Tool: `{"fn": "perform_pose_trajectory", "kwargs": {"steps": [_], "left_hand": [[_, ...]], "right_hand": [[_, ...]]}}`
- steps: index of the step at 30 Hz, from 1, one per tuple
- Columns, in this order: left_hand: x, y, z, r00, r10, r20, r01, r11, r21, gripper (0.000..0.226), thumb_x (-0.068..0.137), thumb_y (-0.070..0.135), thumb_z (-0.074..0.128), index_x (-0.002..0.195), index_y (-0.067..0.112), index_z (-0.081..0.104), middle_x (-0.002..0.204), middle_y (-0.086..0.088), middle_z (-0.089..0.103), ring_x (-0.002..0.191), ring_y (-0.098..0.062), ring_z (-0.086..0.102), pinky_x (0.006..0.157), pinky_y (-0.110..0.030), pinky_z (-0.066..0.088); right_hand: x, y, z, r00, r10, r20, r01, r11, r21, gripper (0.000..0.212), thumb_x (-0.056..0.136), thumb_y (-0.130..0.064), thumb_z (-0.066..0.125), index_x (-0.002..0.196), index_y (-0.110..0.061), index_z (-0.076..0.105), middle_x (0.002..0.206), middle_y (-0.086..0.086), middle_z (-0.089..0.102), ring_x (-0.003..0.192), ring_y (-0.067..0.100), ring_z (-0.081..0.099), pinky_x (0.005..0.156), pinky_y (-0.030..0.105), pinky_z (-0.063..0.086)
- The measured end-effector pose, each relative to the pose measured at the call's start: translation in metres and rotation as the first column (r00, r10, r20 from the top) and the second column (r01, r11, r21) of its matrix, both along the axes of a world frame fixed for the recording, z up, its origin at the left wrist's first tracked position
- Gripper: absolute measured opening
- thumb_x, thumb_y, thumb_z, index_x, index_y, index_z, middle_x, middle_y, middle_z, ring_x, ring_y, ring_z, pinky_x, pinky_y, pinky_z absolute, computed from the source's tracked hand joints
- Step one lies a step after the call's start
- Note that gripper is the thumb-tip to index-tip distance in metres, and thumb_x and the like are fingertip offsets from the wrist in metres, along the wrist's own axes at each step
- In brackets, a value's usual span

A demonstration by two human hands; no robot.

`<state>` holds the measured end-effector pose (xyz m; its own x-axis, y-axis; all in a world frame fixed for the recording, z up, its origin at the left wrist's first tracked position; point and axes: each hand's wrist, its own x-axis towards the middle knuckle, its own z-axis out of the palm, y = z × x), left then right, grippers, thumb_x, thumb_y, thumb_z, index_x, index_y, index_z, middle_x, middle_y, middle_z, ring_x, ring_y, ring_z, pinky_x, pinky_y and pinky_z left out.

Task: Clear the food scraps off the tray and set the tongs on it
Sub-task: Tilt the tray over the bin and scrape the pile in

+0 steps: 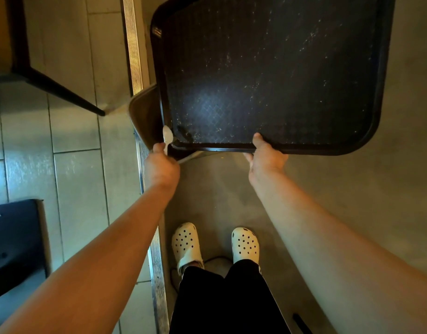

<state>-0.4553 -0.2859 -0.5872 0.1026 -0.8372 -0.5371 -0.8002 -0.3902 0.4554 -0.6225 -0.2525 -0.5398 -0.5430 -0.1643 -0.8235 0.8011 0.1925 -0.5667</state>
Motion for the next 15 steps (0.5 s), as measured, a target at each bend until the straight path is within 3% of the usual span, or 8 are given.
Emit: {"fn": "perform_pose_trajectory", "kwargs": {"steps": [4,8,12,15], "left_hand": [[0.003,0.003,-0.007,1.0,-0.02,0.012,0.019,0.996,0.082,0.041,0.094,0.006,0.042,0.134,0.014,0.041,0.114,-0.012,0.055,0.108,-0.027,0.058,0.092,-0.037,0.049],[0.011,0.004,-0.009,0.997,0.063,0.036,-0.065,0.996,0.056,0.042,0.093,0.006,0.042,0.134,0.017,0.042,0.123,-0.013,0.054,0.109,-0.029,0.058,0.093,-0.045,0.05],[0.007,0.004,-0.008,1.0,0.006,0.003,-0.007,0.999,0.037,0.038,0.096,0.009,0.039,0.133,0.018,0.043,0.115,-0.012,0.057,0.104,-0.026,0.058,0.091,-0.039,0.051],[0.009,0.001,-0.011,0.999,0.051,0.008,-0.051,0.997,0.052,0.04,0.095,0.007,0.04,0.134,0.017,0.043,0.116,-0.013,0.057,0.104,-0.027,0.059,0.09,-0.038,0.051]], "right_hand": [[-0.002,0.0,-0.001,1.0,-0.008,0.007,0.008,1.0,0.0,0.035,0.087,-0.001,0.063,0.102,-0.023,0.039,0.101,-0.004,0.05,0.111,0.019,0.053,0.093,0.043,0.05],[-0.003,0.001,0.0,1.0,-0.007,0.015,0.007,1.0,0.01,0.034,0.087,-0.001,0.063,0.088,-0.025,0.038,0.094,-0.007,0.049,0.103,0.015,0.05,0.087,0.04,0.05],[-0.002,0.002,-0.001,1.0,-0.007,0.022,0.007,1.0,0.009,0.037,0.087,-0.002,0.063,0.106,-0.022,0.038,0.102,-0.004,0.05,0.114,0.021,0.052,0.089,0.041,0.05],[-0.002,0.001,0.0,1.0,0.0,0.018,0.0,1.0,0.011,0.035,0.087,-0.002,0.063,0.101,-0.022,0.038,0.1,-0.004,0.049,0.117,0.023,0.052,0.09,0.041,0.05]]}}
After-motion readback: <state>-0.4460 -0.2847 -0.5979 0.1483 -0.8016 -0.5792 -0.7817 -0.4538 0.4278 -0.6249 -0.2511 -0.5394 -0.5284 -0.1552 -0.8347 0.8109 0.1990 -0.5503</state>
